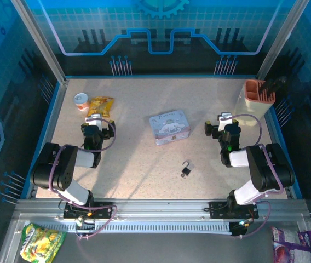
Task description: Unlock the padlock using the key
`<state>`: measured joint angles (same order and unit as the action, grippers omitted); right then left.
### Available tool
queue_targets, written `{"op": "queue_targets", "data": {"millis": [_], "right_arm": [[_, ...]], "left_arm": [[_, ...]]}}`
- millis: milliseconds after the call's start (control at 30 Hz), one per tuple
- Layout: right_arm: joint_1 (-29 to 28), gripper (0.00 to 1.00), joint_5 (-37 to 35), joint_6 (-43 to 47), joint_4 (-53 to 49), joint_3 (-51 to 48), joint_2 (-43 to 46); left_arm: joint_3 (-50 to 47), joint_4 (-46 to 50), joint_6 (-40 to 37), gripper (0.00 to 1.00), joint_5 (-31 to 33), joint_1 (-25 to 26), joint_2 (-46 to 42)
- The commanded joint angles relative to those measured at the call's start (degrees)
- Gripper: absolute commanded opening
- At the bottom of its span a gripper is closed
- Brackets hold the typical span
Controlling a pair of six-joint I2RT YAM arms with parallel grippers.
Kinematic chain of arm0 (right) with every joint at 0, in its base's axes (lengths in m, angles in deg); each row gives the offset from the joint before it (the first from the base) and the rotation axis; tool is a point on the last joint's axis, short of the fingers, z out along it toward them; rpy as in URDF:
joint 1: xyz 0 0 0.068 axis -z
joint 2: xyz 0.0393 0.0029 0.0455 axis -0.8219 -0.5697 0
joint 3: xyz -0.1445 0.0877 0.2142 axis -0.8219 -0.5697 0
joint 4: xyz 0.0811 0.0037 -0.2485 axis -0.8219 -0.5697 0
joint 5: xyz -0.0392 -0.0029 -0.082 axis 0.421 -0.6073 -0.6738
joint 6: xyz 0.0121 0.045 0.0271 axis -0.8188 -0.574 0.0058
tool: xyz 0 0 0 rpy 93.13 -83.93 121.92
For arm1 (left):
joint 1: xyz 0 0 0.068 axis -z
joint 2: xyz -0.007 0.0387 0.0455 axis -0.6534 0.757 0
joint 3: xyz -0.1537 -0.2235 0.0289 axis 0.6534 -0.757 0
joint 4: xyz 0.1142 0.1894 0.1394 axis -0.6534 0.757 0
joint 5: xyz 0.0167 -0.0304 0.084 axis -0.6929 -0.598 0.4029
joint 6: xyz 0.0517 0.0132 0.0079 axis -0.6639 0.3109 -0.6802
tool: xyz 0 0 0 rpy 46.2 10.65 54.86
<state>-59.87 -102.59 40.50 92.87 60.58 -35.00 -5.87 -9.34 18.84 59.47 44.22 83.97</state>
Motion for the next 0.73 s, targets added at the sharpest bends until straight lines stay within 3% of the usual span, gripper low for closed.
{"op": "queue_targets", "data": {"millis": [0,700], "right_arm": [[-0.84,1.0,-1.02,0.38,-0.19,0.65,0.62],[-0.87,1.0,-1.33,0.44,-0.21,0.65,0.62]], "left_arm": [[0.45,-0.46,0.72,0.99,-0.53,-0.47,-0.95],[0.45,-0.47,0.7,0.99,-0.58,-0.43,-0.9]]}}
